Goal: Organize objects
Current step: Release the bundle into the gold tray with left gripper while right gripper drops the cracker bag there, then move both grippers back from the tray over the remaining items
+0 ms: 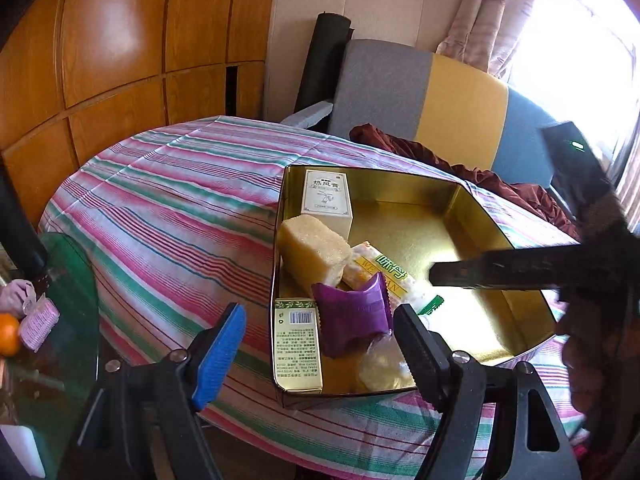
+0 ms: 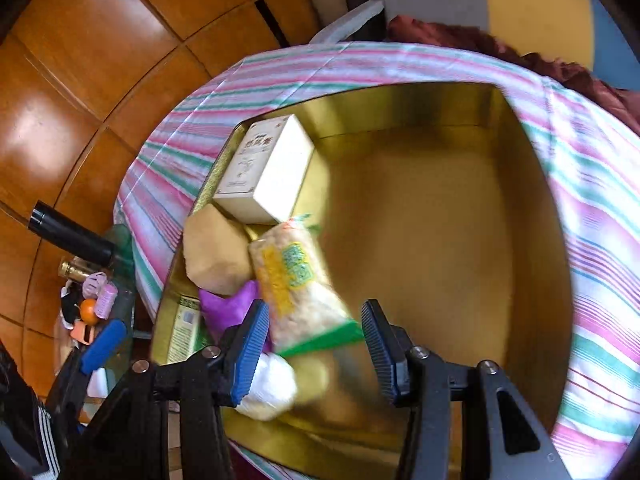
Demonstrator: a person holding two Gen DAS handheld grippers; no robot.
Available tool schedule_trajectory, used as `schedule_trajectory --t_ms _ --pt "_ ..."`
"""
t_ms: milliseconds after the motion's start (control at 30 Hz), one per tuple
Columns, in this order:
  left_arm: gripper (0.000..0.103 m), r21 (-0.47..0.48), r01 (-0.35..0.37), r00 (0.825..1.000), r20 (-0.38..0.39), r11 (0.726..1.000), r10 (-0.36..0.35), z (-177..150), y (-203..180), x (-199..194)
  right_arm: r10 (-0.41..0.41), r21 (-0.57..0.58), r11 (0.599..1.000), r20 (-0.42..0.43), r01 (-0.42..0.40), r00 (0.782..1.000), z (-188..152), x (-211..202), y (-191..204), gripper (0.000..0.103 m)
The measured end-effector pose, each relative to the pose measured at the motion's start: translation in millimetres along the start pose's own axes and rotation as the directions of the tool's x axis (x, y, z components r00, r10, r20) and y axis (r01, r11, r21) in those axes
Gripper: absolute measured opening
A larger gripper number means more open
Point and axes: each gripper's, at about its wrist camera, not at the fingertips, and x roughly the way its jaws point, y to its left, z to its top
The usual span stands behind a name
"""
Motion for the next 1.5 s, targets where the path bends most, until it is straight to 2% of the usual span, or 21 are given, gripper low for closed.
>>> schedule_trajectory --t_ms 233,467,567,867,933,1033,1133,1200,1267,1333,1367,1400,1433,1467,1500 --pt "0.079 0.032 -0.018 1.000 0.011 0.999 0.018 4 -13 -7 -0.127 -0.033 0.991 0.086 0.131 0.988 -22 -38 -9 0.049" --pt "0.080 0.087 -0.018 0.999 0.033 0.996 0.015 13 -32 -17 -0.196 -0.039 0.978 0.186 0.206 0.963 -37 -76 -31 0.061" --pt "0.082 0.113 -0.008 0.999 0.041 0.994 0.003 15 -43 -21 -0.216 -0.010 0.975 0.207 0.223 0.954 -42 -93 -48 0.065" --pt "0.083 0.189 0.041 0.998 0.038 0.981 -0.049 16 -79 -24 -0.322 0.128 0.945 0.220 0.300 0.921 -55 -134 -118 0.066" --pt "0.083 0.206 0.055 0.997 0.035 0.977 -0.064 16 -87 -23 -0.353 0.165 0.932 0.225 0.322 0.908 -57 -146 -137 0.066" --pt "0.083 0.231 0.083 0.995 0.028 0.969 -0.092 15 -101 -23 -0.420 0.218 0.902 0.236 0.374 0.876 -59 -169 -166 0.066" --pt "0.083 0.262 0.114 0.992 0.021 0.958 -0.124 14 -115 -23 -0.484 0.312 0.861 0.265 0.401 0.834 -62 -199 -206 0.066" --pt "0.083 0.283 0.137 0.989 0.011 0.949 -0.146 13 -126 -22 -0.534 0.410 0.817 0.273 0.405 0.800 -68 -217 -238 0.070" --pt "0.083 0.309 0.160 0.986 -0.001 0.938 -0.168 11 -139 -22 -0.589 0.527 0.753 0.275 0.394 0.760 -80 -233 -275 0.072" --pt "0.083 0.336 0.184 0.982 -0.014 0.924 -0.191 10 -152 -21 -0.644 0.639 0.671 0.252 0.375 0.723 -98 -243 -311 0.072" --pt "0.083 0.348 0.197 0.979 -0.021 0.917 -0.202 10 -159 -20 -0.661 0.688 0.631 0.236 0.358 0.712 -108 -245 -327 0.072" --pt "0.083 0.359 0.208 0.977 -0.029 0.910 -0.212 9 -166 -19 -0.669 0.740 0.585 0.210 0.332 0.713 -119 -245 -342 0.072" --pt "0.083 0.370 0.222 0.974 -0.039 0.902 -0.224 8 -174 -18 -0.648 0.799 0.533 0.174 0.278 0.741 -130 -245 -358 0.072" --pt "0.083 0.379 0.235 0.971 -0.050 0.895 -0.233 7 -181 -16 -0.610 0.843 0.503 0.192 0.189 0.769 -141 -247 -370 0.073" --pt "0.083 0.386 0.250 0.968 -0.065 0.888 -0.244 6 -189 -14 -0.592 0.870 0.476 0.210 0.127 0.778 -149 -249 -378 0.073"
